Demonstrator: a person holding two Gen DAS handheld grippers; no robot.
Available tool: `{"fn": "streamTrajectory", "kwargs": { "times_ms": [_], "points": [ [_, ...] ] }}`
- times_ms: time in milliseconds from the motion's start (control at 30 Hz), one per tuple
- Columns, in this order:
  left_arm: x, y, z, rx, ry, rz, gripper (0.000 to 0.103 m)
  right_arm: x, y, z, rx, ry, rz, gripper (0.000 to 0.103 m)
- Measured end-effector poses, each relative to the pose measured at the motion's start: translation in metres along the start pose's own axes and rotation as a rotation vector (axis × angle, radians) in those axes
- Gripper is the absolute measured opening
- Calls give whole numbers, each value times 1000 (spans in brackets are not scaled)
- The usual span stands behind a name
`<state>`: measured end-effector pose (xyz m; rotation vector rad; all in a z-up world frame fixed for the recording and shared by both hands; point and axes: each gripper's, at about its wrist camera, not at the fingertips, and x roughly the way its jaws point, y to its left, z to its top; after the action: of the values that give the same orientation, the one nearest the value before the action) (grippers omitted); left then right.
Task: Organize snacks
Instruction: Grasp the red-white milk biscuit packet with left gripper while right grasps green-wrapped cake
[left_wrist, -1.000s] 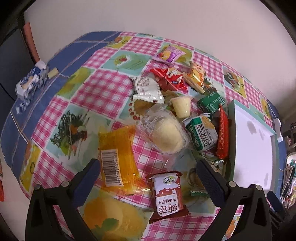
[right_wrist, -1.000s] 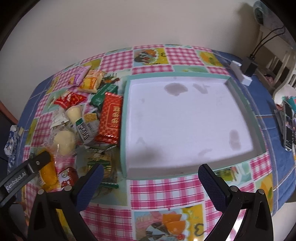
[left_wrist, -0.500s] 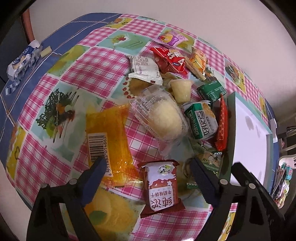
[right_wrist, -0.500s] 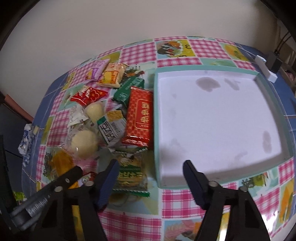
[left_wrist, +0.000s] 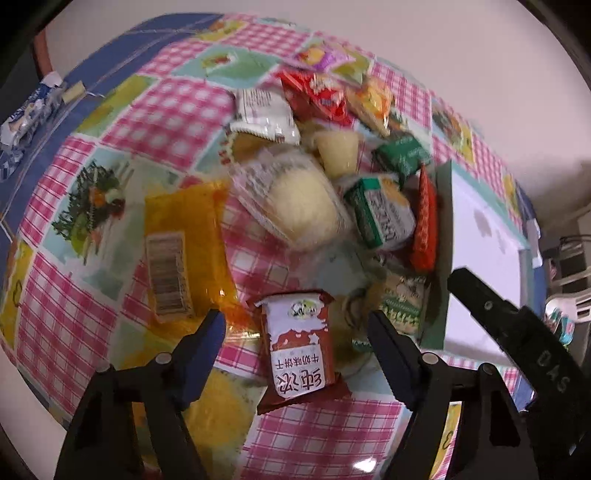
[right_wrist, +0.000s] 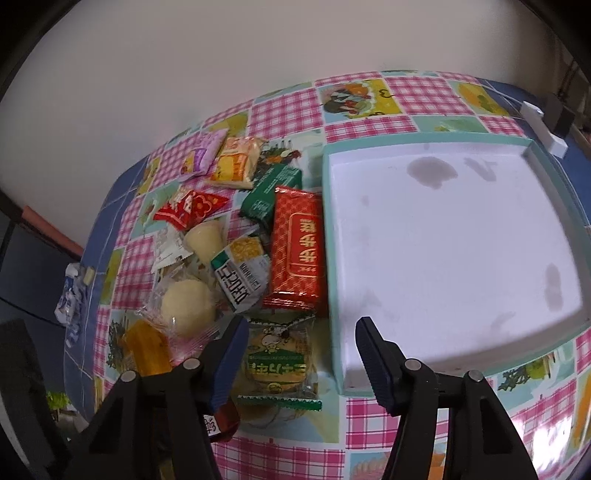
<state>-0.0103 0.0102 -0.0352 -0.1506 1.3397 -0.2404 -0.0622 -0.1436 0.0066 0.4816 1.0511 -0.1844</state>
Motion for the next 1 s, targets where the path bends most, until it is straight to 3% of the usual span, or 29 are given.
{"fn": "streamTrajectory", "kwargs": {
  "times_ms": [267, 600, 1000],
  "points": [
    [23, 0, 0, -11, 85, 16, 44, 13, 19, -2, -68, 44, 8, 55],
    [19, 30, 10, -131, 64, 18, 43, 35, 25, -8, -117, 110, -58, 53],
    [10, 51, 14, -158, 66, 12, 43, 45, 40, -14, -230, 115, -151, 51]
  ]
}}
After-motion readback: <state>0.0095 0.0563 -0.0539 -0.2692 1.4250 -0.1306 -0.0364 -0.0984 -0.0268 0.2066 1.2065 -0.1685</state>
